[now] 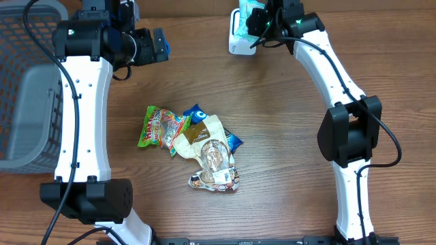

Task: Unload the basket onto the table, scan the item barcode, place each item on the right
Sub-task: 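Hold the pack against the scanner, adjusting its angle, then carry the pack to the right edge and drop it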

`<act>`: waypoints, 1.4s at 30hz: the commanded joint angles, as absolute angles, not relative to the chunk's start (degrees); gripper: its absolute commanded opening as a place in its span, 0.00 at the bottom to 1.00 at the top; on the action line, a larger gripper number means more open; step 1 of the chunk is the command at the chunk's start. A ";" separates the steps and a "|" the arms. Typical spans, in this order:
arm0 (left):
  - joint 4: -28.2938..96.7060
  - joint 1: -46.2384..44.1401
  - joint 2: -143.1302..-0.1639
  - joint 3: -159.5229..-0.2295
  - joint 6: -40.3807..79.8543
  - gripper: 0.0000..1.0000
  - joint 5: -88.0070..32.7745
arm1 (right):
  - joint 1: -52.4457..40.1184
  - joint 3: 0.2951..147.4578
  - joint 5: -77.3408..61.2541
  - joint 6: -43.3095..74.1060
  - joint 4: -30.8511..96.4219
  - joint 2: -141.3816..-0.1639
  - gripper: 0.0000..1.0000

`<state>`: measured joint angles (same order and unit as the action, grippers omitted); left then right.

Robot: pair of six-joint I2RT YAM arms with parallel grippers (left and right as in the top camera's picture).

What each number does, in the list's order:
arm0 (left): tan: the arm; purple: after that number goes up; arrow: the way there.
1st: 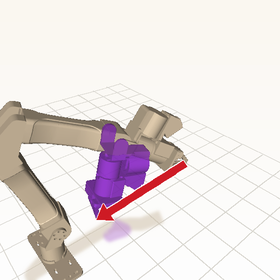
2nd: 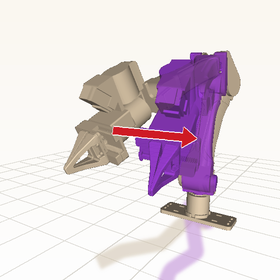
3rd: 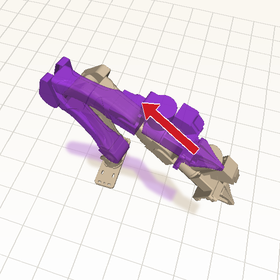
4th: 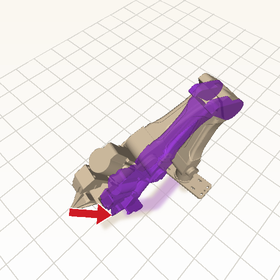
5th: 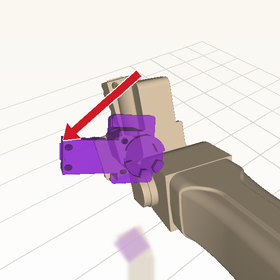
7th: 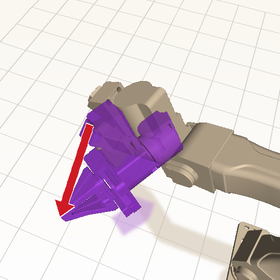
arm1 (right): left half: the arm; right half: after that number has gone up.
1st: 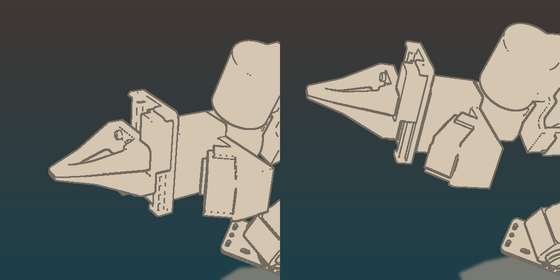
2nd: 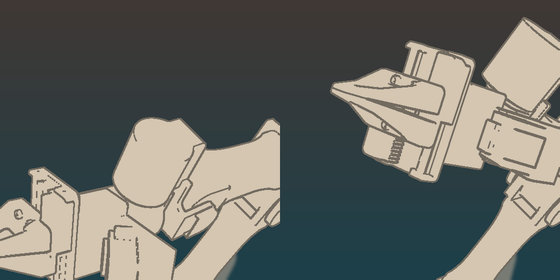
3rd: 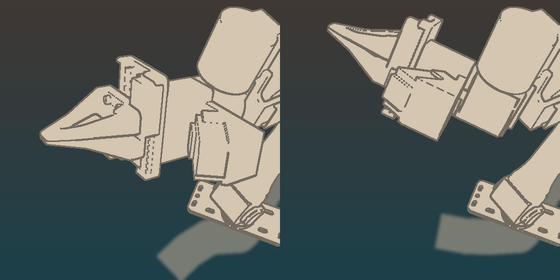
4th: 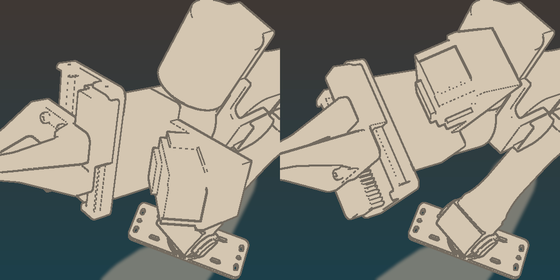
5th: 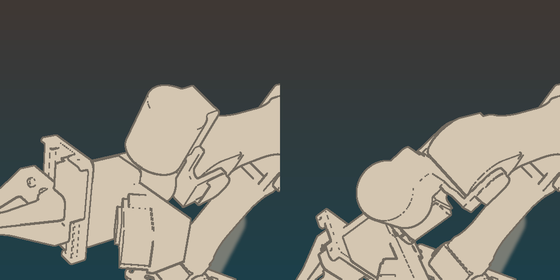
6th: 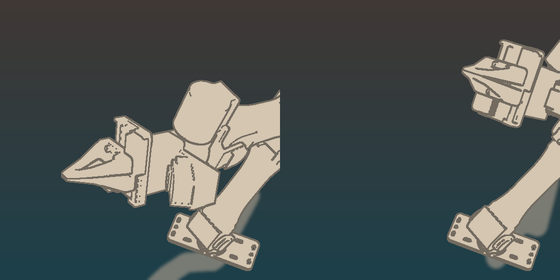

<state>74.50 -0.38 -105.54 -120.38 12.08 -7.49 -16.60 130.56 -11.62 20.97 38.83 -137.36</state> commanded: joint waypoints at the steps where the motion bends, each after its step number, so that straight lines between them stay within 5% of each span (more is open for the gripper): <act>1: 74.37 -0.78 -105.75 -120.90 12.25 1.00 -7.07 | -18.04 132.18 -3.73 18.20 38.41 -136.81 0.04; 16: 74.37 -0.78 -105.75 -120.90 12.25 1.00 -7.07 | -27.83 132.18 21.69 4.21 38.02 -137.43 0.04; 27: 74.39 -0.78 -105.75 -120.90 12.25 1.00 -7.07 | -22.74 132.16 12.95 4.23 45.67 -138.63 0.04; 33: 74.41 -0.78 -105.75 -120.90 12.25 1.00 -7.07 | -22.46 132.16 -2.59 4.80 57.17 -128.42 0.04; 42: 74.54 -0.78 -105.75 -120.90 12.25 1.00 -7.07 | -14.04 132.14 -3.95 13.78 75.70 -109.23 0.04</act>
<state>74.54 -0.38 -105.54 -120.38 12.08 -7.49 -19.35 130.50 -3.09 9.45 71.77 -118.98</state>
